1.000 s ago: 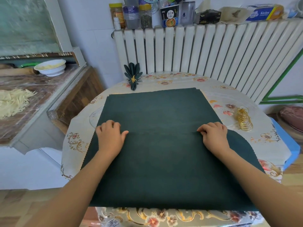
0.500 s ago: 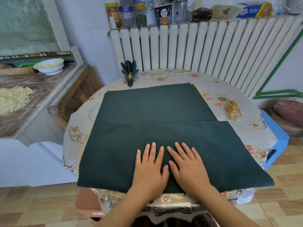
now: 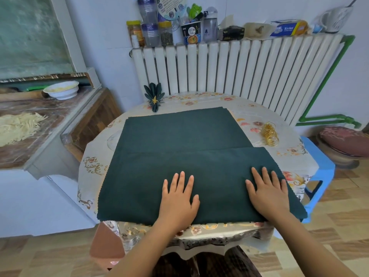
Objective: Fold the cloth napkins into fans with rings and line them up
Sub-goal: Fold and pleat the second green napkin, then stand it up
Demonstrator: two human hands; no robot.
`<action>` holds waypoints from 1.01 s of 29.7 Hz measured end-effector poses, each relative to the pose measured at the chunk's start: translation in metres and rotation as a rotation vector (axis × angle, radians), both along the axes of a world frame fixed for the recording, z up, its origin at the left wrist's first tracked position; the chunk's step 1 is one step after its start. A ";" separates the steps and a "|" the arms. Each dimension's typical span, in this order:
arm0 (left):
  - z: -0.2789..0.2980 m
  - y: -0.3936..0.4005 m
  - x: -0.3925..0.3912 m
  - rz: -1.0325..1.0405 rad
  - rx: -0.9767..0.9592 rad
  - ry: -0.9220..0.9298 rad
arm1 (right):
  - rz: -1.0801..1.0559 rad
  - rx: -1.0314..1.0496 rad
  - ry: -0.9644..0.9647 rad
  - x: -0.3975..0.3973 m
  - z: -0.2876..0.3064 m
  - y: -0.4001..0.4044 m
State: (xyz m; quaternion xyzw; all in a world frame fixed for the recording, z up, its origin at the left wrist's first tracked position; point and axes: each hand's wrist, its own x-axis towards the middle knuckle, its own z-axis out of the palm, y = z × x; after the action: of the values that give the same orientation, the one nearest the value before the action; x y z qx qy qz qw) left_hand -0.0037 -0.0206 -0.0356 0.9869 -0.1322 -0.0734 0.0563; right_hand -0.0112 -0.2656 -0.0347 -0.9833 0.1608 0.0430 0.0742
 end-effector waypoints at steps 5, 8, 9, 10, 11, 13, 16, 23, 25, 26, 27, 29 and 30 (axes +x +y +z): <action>0.005 0.004 0.005 0.007 -0.198 0.043 | 0.130 0.043 -0.091 0.007 0.004 0.045; 0.012 0.016 0.013 0.089 -0.429 0.002 | 0.236 0.088 -0.102 0.013 0.004 0.084; 0.013 0.023 0.015 0.140 -0.425 -0.037 | 0.271 0.106 -0.099 0.017 0.005 0.096; 0.013 0.030 0.018 0.195 -0.399 -0.069 | 0.300 0.123 -0.094 0.021 0.005 0.108; 0.013 0.038 0.021 0.251 -0.367 -0.085 | 0.324 0.132 -0.086 0.024 0.005 0.117; 0.013 0.056 0.027 0.336 -0.310 -0.082 | 0.363 0.132 -0.091 0.029 0.003 0.133; 0.015 0.085 0.045 0.428 -0.253 -0.058 | 0.397 0.083 -0.154 0.027 -0.002 0.144; 0.018 0.144 0.102 0.439 -0.100 0.026 | 0.375 0.053 -0.204 0.027 -0.009 0.149; 0.024 0.150 0.118 0.379 -0.063 0.071 | 0.345 0.049 -0.212 0.028 -0.010 0.150; 0.026 0.151 0.127 0.354 -0.055 0.082 | 0.333 0.049 -0.227 0.029 -0.012 0.150; 0.029 0.152 0.134 0.342 -0.053 0.080 | 0.329 0.044 -0.247 0.030 -0.014 0.149; 0.031 0.153 0.146 0.324 -0.048 0.049 | 0.330 0.033 -0.261 0.031 -0.015 0.149; 0.033 0.153 0.150 0.317 -0.049 0.033 | 0.329 0.031 -0.272 0.031 -0.016 0.149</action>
State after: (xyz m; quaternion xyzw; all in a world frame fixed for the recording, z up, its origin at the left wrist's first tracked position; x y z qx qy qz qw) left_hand 0.1464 0.1324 -0.0029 0.9924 0.0245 -0.0766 0.0933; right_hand 0.0196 -0.1165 -0.0507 -0.9918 -0.0142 -0.0759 0.1021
